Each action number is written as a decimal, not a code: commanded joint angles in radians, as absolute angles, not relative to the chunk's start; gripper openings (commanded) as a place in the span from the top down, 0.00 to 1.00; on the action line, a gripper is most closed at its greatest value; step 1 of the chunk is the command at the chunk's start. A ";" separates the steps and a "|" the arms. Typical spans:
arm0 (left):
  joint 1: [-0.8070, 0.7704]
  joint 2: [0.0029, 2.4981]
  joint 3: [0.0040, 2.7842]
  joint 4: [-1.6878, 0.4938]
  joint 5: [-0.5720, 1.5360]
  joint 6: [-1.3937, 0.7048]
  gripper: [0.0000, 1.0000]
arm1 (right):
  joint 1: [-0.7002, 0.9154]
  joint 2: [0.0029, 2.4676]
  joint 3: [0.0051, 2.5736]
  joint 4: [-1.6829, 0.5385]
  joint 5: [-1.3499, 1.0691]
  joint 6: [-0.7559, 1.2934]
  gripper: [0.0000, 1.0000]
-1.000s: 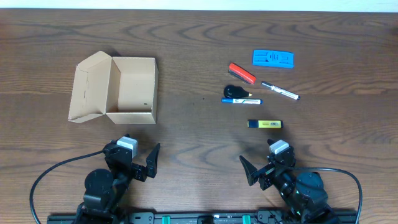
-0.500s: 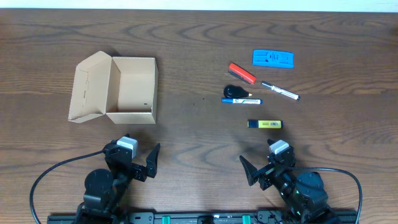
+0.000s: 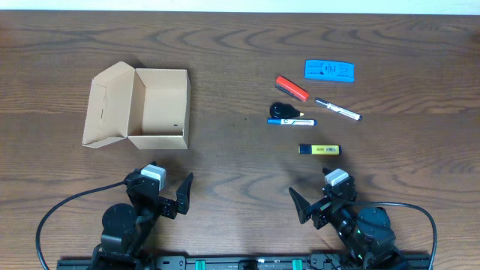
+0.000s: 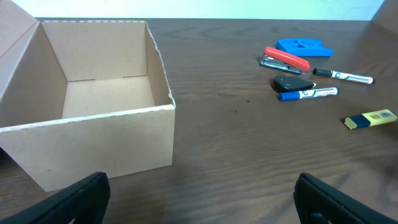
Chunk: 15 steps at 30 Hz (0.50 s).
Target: Pack container
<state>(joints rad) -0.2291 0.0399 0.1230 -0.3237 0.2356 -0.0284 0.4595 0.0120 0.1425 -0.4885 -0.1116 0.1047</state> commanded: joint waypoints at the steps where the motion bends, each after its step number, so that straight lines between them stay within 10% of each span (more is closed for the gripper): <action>1: -0.223 0.031 0.099 -0.324 0.229 -0.022 0.05 | 0.468 0.006 0.136 -0.489 -0.108 0.096 0.01; 15: -0.223 0.031 0.099 -0.308 0.249 -0.039 0.05 | 0.468 0.006 0.136 -0.489 -0.109 0.096 0.01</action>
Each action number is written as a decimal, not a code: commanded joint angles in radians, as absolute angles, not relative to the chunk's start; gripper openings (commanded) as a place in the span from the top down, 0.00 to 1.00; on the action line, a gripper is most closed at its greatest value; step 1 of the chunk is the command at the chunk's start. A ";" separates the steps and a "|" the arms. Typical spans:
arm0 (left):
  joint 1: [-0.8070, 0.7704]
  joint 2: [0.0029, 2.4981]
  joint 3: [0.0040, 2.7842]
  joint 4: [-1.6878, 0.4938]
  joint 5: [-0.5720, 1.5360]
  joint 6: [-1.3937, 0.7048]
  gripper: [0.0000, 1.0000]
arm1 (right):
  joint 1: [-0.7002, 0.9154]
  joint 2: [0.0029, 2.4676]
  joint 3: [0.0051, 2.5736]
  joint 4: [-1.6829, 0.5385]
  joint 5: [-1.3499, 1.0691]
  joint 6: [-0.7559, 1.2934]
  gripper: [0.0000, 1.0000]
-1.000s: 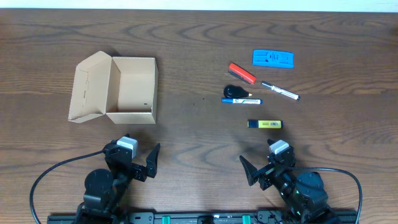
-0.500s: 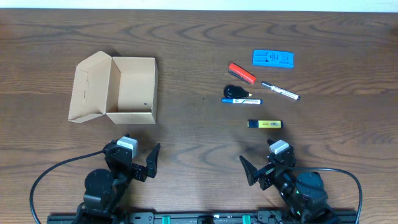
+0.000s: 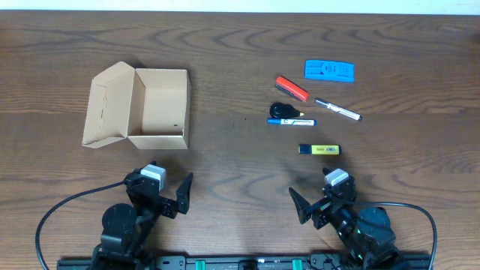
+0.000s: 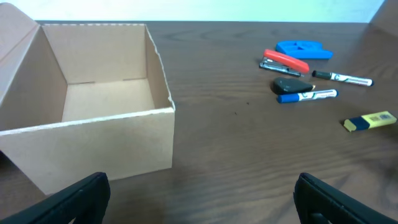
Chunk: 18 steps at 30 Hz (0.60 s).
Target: Pack container
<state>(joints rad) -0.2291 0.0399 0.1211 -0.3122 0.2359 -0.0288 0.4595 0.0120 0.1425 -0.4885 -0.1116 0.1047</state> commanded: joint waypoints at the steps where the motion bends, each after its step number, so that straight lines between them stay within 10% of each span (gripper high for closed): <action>1: -0.223 0.031 0.099 -0.308 0.262 -0.049 0.05 | 0.468 0.006 0.136 -0.489 -0.108 0.096 0.01; 18: -0.223 0.501 0.507 -0.356 0.163 -0.009 0.05 | 0.468 0.006 0.136 -0.489 -0.108 0.096 0.01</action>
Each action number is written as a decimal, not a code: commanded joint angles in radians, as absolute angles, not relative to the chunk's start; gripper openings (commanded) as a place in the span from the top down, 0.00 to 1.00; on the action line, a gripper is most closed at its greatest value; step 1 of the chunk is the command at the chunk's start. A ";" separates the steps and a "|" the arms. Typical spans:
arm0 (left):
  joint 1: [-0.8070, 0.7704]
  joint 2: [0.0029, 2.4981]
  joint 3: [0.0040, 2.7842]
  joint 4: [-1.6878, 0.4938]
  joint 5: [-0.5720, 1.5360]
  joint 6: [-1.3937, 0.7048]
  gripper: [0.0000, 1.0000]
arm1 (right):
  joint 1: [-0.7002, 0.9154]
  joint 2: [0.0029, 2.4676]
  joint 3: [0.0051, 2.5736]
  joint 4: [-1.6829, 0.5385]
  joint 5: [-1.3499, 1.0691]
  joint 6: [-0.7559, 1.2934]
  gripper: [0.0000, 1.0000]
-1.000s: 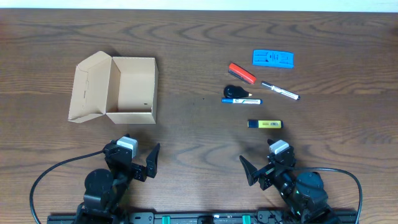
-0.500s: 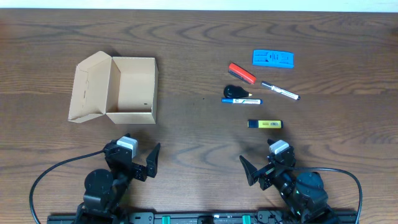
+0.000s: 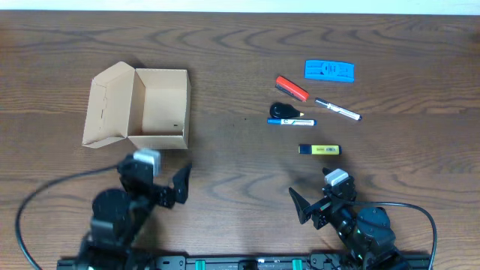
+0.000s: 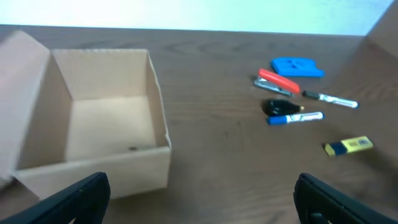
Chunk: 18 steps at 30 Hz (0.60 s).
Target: Pack container
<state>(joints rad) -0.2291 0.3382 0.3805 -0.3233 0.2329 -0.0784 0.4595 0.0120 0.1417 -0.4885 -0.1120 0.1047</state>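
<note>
An open cardboard box stands at the table's left, its lid flap folded out to the left; the left wrist view shows the box empty. To the right lie a blue flat piece, a red stapler, a black item, a blue marker, a white marker and a yellow highlighter. My left gripper hangs open just in front of the box, nothing between its fingers. My right gripper sits open near the front edge, below the highlighter.
Dark wood table all round. Cables loop from both arm bases at the front edge. The same loose items show small at the right of the left wrist view, the highlighter nearest.
My left arm has moved left and toward the box, and its camera now looks from higher up, so the box appears smaller and lower. The right arm and all objects are unchanged.
Both arms rested at the front edge with jaws open, and the box and items lay untouched through the two earlier moments. Now the left arm has lifted off its rest toward the box, still empty.
</note>
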 commanded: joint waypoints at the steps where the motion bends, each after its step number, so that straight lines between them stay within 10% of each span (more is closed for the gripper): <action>1: -0.223 0.562 0.550 -0.374 0.146 0.006 0.05 | 0.468 0.006 0.136 -0.489 -0.108 0.096 0.01; 18: -0.223 1.412 0.966 -0.357 0.078 0.157 0.05 | 0.468 0.006 0.136 -0.489 -0.109 0.096 0.01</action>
<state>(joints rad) -0.2291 1.3418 0.9543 -0.3698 0.0963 0.1230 0.4595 0.0120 0.1398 -0.4889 -0.1116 0.1047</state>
